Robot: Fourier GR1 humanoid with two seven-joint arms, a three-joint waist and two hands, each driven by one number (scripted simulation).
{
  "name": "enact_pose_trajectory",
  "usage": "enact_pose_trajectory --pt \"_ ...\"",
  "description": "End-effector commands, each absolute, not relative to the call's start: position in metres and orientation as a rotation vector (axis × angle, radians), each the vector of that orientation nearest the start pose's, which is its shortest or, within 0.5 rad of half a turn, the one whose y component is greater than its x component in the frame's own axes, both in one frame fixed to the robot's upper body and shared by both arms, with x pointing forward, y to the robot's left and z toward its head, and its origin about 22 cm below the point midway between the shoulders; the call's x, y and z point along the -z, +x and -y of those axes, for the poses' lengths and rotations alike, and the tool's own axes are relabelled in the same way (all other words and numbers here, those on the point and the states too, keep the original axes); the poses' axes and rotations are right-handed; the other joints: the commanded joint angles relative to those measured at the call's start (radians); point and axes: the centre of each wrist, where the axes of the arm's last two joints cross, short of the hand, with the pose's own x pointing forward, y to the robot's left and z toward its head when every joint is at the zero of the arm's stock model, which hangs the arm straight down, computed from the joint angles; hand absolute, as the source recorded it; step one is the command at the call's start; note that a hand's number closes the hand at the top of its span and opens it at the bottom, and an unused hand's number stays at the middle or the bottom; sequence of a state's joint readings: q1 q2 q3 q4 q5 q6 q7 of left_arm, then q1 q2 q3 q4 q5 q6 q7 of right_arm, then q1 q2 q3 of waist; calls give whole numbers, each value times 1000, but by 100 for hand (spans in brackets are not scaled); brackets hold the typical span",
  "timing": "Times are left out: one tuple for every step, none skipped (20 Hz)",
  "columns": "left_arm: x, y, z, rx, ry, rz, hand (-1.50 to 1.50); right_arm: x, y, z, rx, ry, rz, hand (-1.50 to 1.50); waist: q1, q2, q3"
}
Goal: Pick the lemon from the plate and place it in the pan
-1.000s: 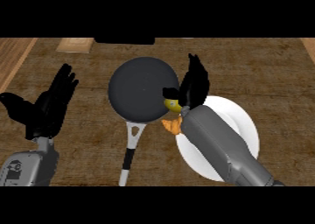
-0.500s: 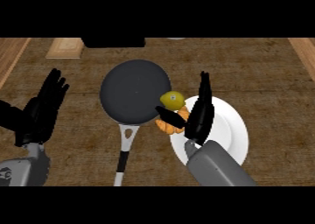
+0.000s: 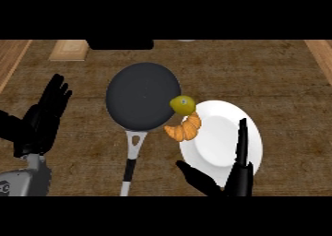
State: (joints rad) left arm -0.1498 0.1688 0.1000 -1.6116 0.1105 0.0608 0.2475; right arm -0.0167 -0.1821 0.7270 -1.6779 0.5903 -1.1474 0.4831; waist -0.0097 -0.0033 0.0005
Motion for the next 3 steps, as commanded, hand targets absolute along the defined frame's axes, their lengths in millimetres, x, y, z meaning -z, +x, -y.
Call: enact_pose_trajectory --pt "-51 283 -276 -56 90 1502 0 5 153 96 167 -655 1651 -150 5 3 0" --pt "-68 260 -253 -43 85 1514 0 6 156 104 156 -681 1629 -150 9 1 0" --pt "-61 290 -279 -43 98 1510 0 -4 150 114 135 -656 1660 -150 5 3 0"
